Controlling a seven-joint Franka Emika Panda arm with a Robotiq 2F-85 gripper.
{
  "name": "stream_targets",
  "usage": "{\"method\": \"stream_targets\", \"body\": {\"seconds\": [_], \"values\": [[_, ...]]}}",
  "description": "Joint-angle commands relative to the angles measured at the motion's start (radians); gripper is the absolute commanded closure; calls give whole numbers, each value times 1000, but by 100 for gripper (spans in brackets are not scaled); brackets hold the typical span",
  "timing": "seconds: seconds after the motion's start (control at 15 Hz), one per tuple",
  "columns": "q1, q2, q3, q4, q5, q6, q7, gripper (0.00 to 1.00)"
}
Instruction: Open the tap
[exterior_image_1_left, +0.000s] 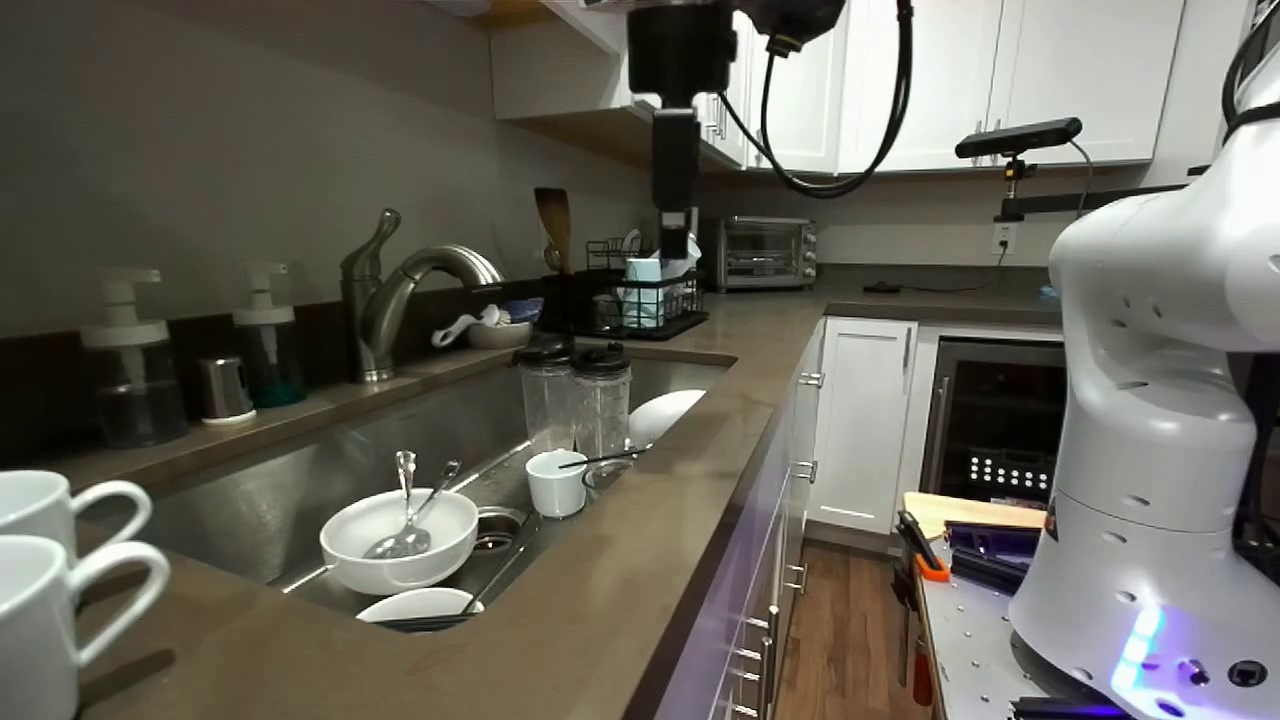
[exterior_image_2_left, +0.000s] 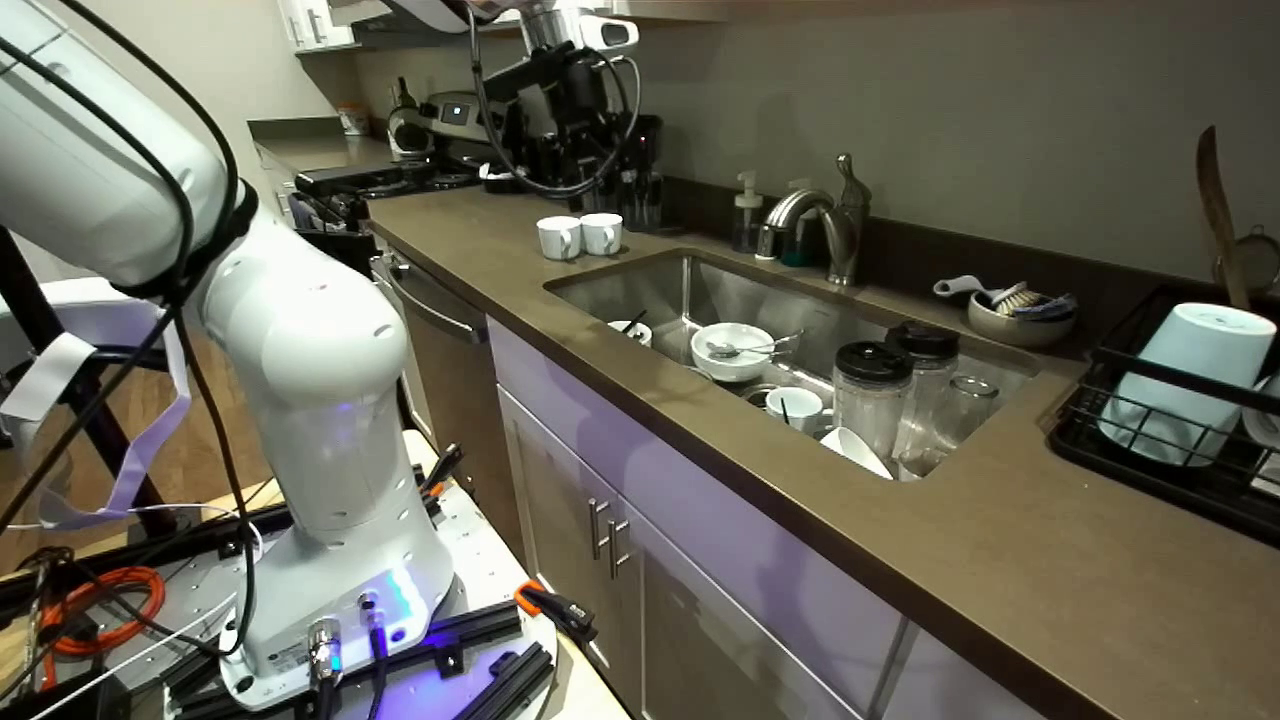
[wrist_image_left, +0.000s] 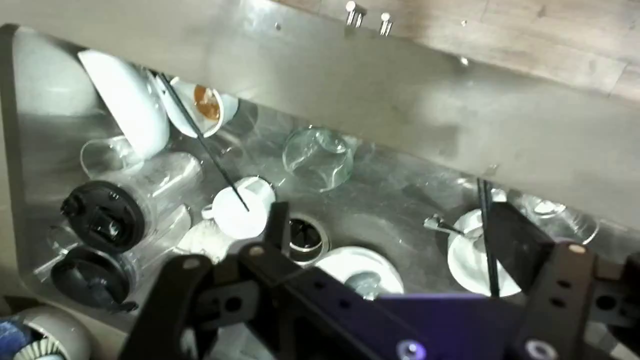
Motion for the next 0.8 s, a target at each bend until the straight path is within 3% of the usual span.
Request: {"method": "stream_targets", "body": {"seconds": [0.0, 0.2, 0.27, 0.6, 0.73], "values": [[-36, 86, 3, 53, -108, 186, 33, 0], [-90, 119, 32, 48, -227, 379, 154, 0], [-52, 89, 4, 32, -165, 307, 81, 0], [-56, 99, 4, 32, -173, 322, 92, 0], [-91, 101, 19, 10, -258, 410, 134, 0]]}}
